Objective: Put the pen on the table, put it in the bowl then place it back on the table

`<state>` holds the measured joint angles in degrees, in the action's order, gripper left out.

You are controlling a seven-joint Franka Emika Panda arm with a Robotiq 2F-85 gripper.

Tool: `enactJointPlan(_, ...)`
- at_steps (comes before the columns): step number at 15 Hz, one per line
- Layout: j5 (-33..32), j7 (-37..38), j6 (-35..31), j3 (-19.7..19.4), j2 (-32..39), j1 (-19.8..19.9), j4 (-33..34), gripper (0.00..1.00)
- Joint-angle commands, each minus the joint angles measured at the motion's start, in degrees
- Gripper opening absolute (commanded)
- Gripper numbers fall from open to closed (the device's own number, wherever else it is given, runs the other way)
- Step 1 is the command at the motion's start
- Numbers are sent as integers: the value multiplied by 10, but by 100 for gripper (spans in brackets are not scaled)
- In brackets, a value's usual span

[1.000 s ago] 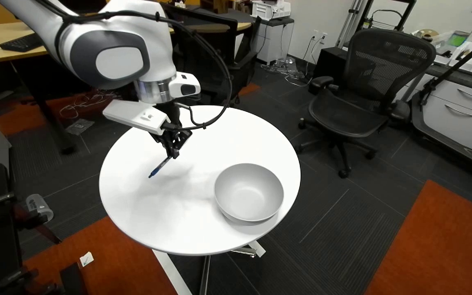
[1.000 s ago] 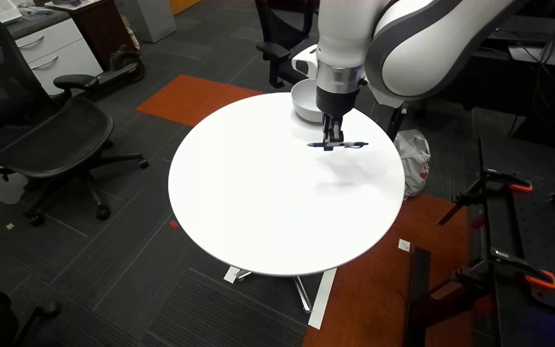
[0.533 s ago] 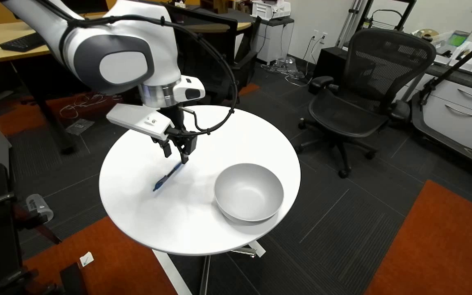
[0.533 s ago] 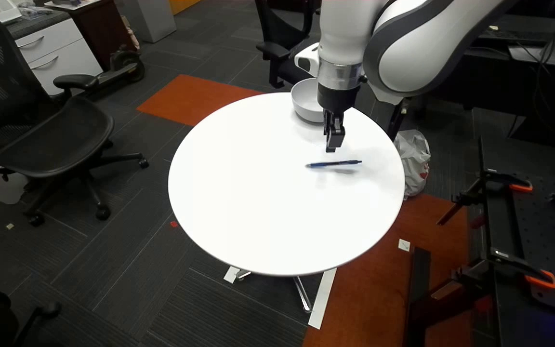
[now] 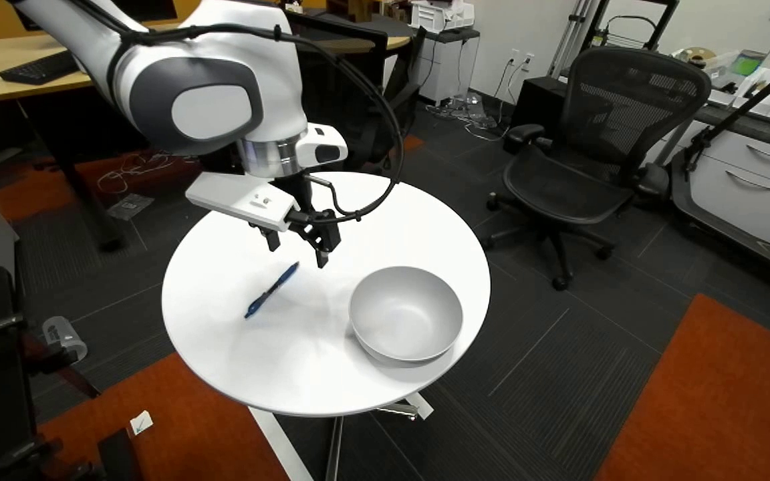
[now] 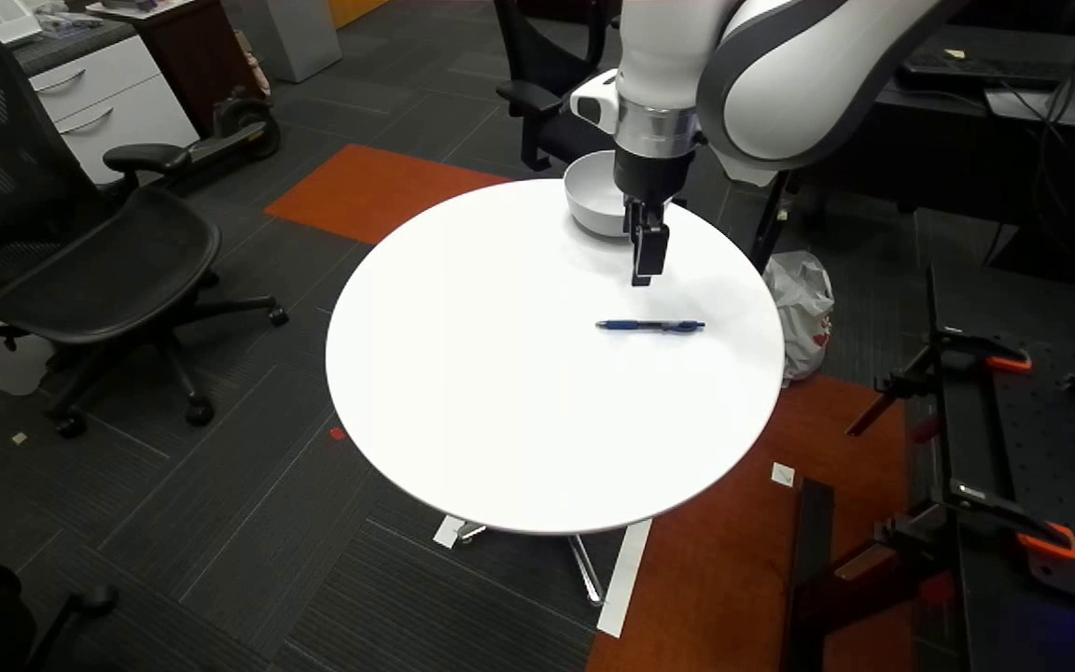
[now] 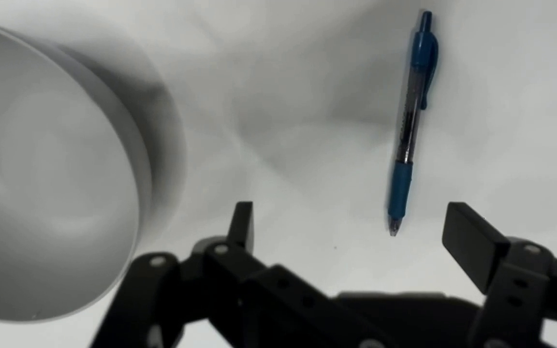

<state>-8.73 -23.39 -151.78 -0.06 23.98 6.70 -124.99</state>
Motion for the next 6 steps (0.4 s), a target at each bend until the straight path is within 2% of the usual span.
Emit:
enactJointPlan(1,9,-26,0,12,4,17,9,100)
enactJointPlan(6,1,-14,2,7,0,12,3,100)
